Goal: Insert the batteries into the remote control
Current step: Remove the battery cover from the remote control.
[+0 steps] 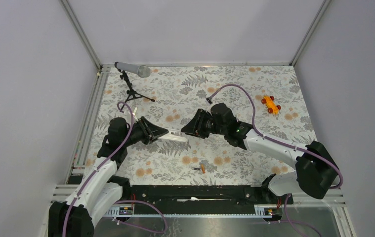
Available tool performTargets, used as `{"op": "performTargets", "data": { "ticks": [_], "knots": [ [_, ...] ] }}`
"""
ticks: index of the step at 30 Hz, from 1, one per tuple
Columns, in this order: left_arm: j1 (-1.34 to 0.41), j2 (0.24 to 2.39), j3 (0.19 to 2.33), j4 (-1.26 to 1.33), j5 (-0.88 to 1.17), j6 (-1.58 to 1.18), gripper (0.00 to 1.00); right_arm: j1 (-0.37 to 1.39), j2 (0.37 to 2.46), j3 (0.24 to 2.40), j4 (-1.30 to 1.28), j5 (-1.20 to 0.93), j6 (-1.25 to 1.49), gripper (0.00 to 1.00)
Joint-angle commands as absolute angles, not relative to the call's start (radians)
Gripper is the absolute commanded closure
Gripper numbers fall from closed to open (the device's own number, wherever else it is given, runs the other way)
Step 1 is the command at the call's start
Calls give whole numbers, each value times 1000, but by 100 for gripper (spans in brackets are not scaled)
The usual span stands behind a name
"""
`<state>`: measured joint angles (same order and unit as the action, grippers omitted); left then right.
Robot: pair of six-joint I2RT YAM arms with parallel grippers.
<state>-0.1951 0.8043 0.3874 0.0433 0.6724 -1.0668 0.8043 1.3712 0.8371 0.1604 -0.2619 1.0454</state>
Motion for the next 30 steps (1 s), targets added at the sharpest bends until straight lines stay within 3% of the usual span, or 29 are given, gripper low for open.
{"op": "performTargets", "data": {
  "ticks": [1, 11, 26, 30],
  "knots": [
    [-190, 789, 446, 77, 662, -1073, 100, 808, 1381, 857, 166, -231, 1029, 58],
    [-190, 793, 454, 79, 670, -1082, 100, 808, 1431, 879, 169, -258, 1021, 66],
    [-190, 801, 463, 187, 753, -1118, 100, 806, 1437, 832, 316, -404, 1132, 62],
    [-190, 804, 481, 135, 764, -1070, 100, 807, 1424, 850, 214, -346, 1085, 62]
  ]
}}
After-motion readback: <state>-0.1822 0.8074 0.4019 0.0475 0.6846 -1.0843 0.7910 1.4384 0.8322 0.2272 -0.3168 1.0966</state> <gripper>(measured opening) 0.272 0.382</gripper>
